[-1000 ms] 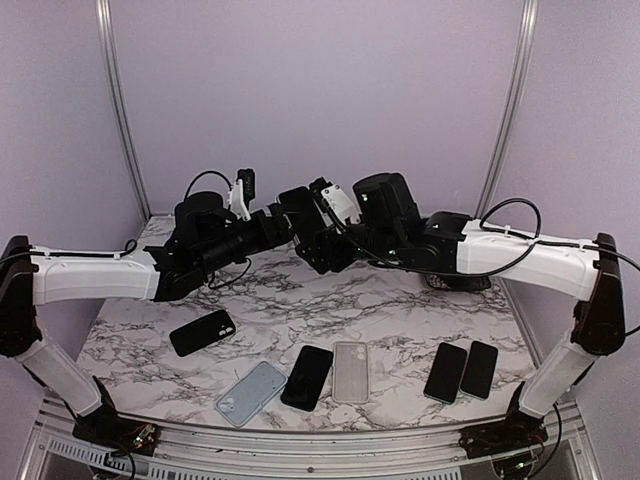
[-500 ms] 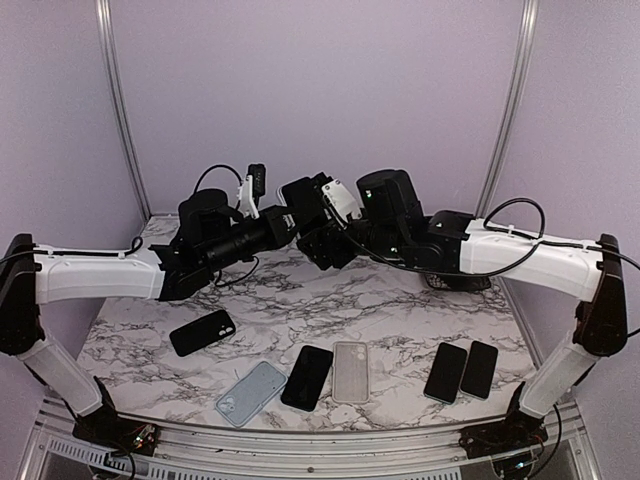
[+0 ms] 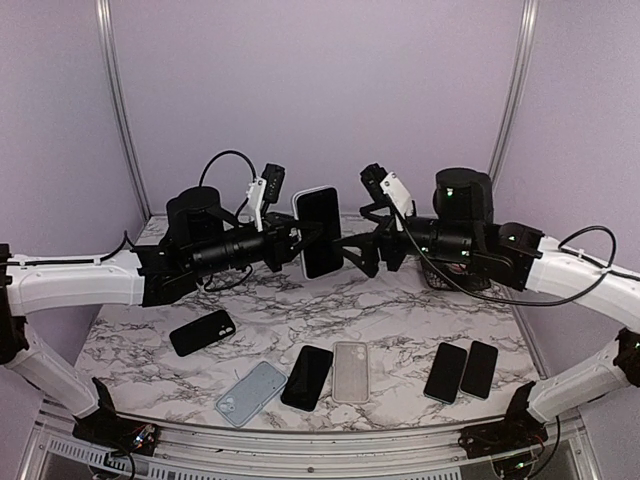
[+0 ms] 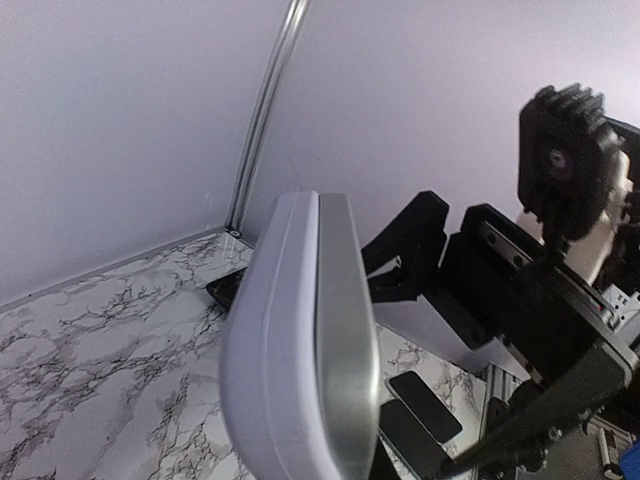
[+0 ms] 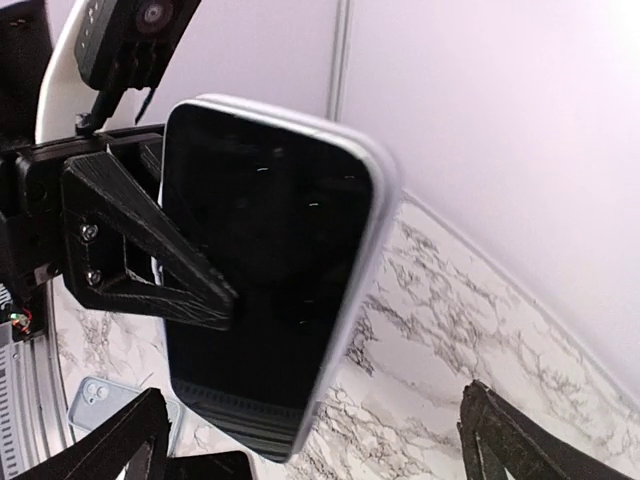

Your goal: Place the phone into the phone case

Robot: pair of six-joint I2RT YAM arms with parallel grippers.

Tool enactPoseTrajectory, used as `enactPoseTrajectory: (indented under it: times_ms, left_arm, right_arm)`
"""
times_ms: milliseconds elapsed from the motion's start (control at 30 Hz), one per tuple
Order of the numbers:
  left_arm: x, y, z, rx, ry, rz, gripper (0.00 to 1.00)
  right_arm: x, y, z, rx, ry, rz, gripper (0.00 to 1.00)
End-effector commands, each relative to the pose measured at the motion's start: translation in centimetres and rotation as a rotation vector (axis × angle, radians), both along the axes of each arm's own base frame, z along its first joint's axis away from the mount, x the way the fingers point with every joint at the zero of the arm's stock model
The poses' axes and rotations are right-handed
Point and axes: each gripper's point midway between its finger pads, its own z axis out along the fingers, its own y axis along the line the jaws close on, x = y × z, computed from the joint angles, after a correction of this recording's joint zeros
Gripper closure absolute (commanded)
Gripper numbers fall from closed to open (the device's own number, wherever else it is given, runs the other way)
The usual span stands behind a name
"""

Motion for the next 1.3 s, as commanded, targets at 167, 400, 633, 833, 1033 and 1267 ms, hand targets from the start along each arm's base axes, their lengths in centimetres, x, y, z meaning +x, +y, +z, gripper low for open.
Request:
enactPoseTrajectory:
  times_ms: [167,400,633,833,1033,1267]
  left_arm:
    - [-11.6,0.6,7.6,-0.023,-0.439,-0.385,1.0]
    - [-13.7,0.5,8.6,-0.045,-0.484,-0.453,1.0]
    - [-14.2,0.2,8.4,-0.039,-0.483,-0.466,1.0]
    - [-13.8,0.0,8.0,-0.018,-0.482,-0.447,1.0]
    - [-13.6,-0.3,6.3,0.061,-0.486,-0.436,1.0]
    - [-13.8,-0.5,5.3,0.113,-0.51,-0.431,1.0]
  right_arm:
    - [-8.7,-1.2,4.3,0.125,-0.224,0.468,0.01]
    - [-10.8,0.9,3.4,0.114,-0.115,0.672,0.42]
    - [-11.5,1.2,4.0,0.125,-0.13,0.691,1.0]
    - [-11.1,0.7,4.8,0.133,-0.159,0.642,0.96]
    - [-10.3,-0.2,6.8,0.096,-0.199,0.561,0.16]
    - [-11.9,0.3,8.5,0.136,-0.195,0.662,0.44]
